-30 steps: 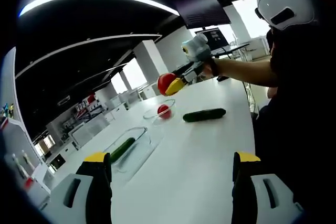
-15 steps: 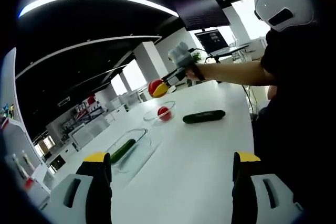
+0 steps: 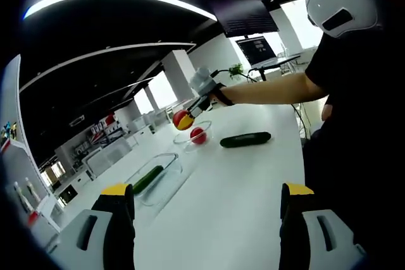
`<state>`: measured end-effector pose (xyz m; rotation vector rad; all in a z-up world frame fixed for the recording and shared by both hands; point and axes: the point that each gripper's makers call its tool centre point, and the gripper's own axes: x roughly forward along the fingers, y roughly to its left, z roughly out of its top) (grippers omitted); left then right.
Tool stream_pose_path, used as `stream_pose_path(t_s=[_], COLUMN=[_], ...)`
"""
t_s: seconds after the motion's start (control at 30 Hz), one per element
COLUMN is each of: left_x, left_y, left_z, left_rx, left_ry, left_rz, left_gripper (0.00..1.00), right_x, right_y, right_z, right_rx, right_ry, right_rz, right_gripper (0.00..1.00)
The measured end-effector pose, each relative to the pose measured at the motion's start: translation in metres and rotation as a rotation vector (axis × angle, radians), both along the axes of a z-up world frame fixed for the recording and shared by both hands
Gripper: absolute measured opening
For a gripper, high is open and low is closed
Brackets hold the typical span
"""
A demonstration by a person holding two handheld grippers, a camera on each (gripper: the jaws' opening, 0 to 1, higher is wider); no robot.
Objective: Sort the scattered tomatoes and cucumbers on the table and place them into their respective storage containers
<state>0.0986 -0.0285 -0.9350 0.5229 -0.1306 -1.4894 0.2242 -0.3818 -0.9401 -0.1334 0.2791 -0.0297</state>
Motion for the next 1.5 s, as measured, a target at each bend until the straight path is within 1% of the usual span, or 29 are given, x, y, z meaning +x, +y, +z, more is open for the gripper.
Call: stream_pose_path(t_s=[0.1, 0.17, 0.2, 0.27, 0.3, 0.33, 0.37, 0.5, 0.57, 0.7, 0.77, 0.87, 0.9, 0.97, 1.07, 1.1, 1.2, 1.27, 1.37, 1.47, 1.5], left_x=[0.002, 0.004, 0.004, 0.005, 0.005, 0.005, 0.006, 0.007, 0.006, 0.005, 0.004, 0.003, 0.003, 0.004, 0.004, 0.004, 0.004, 0.004, 0.003, 0.002, 0.001], left_y=[0.0, 0.001, 0.001, 0.002, 0.002, 0.002, 0.002, 0.002, 0.001, 0.001, 0.001, 0.003, 0.004, 0.004, 0.004, 0.004, 0.002, 0.001, 0.0, 0.0, 0.001], left_z=[-0.001, -0.002, -0.003, -0.003, -0.004, -0.005, -0.006, -0.008, -0.008, -0.009, -0.009, -0.008, -0.007, -0.006, -0.005, -0.004, -0.005, -0.006, -0.007, -0.008, -0.007], left_rx=[0.003, 0.005, 0.004, 0.003, 0.003, 0.004, 0.006, 0.009, 0.005, 0.006, 0.008, 0.006, 0.004, 0.001, -0.001, -0.001, -0.004, -0.002, 0.001, 0.001, 0.001], left_ry=[-0.001, 0.001, 0.004, 0.008, 0.01, 0.011, 0.012, 0.015, 0.018, 0.015, 0.01, 0.009, 0.009, 0.009, 0.008, 0.006, 0.011, 0.013, 0.015, 0.016, 0.015], left_rz=[0.004, 0.009, 0.009, 0.007, 0.007, 0.008, 0.009, 0.013, 0.01, 0.009, 0.012, 0.01, 0.011, 0.012, 0.011, 0.011, 0.006, 0.006, 0.005, 0.004, 0.005], left_gripper=[0.95, 0.95, 0.95, 0.95, 0.95, 0.95, 0.95, 0.95, 0.95, 0.95, 0.95, 0.95, 0.95, 0.95, 0.95, 0.95, 0.95, 0.95, 0.95, 0.95, 0.95], right_x=[0.01, 0.015, 0.016, 0.017, 0.017, 0.016, 0.017, 0.016, 0.016, 0.013, 0.012, 0.009, 0.009, 0.004, -0.001, 0.002, 0.0, -0.003, -0.006, -0.007, -0.01], right_y=[-0.003, -0.005, -0.006, -0.005, -0.007, -0.008, -0.008, -0.01, -0.007, -0.006, -0.007, -0.011, -0.013, -0.012, -0.017, -0.022, -0.023, -0.018, -0.016, -0.022, -0.02], right_z=[-0.015, -0.03, -0.035, -0.042, -0.042, -0.044, -0.041, -0.041, -0.041, -0.041, -0.042, -0.046, -0.044, -0.042, -0.039, -0.039, -0.038, -0.038, -0.039, -0.039, -0.039], right_rx=[0.017, -0.006, -0.002, 0.016, 0.055, 0.061, 0.06, 0.057, 0.039, 0.049, 0.074, 0.146, 0.143, 0.179, 0.23, 0.247, 0.262, 0.263, 0.253, 0.253, 0.259], right_ry=[0.029, 0.065, 0.076, 0.088, 0.072, 0.08, 0.053, 0.056, 0.058, 0.051, 0.051, 0.06, 0.045, 0.028, 0.019, 0.013, 0.008, 0.007, 0.009, 0.015, 0.014], right_rz=[-0.016, -0.029, -0.032, -0.033, -0.053, -0.05, -0.042, -0.046, -0.05, -0.054, -0.058, -0.071, -0.062, -0.073, -0.092, -0.092, -0.091, -0.09, -0.085, -0.09, -0.095], right_gripper=[0.48, 0.48, 0.48, 0.49, 0.49, 0.49, 0.49, 0.5, 0.51, 0.52, 0.52, 0.53, 0.53, 0.54, 0.56, 0.55, 0.55, 0.55, 0.56, 0.58, 0.59])
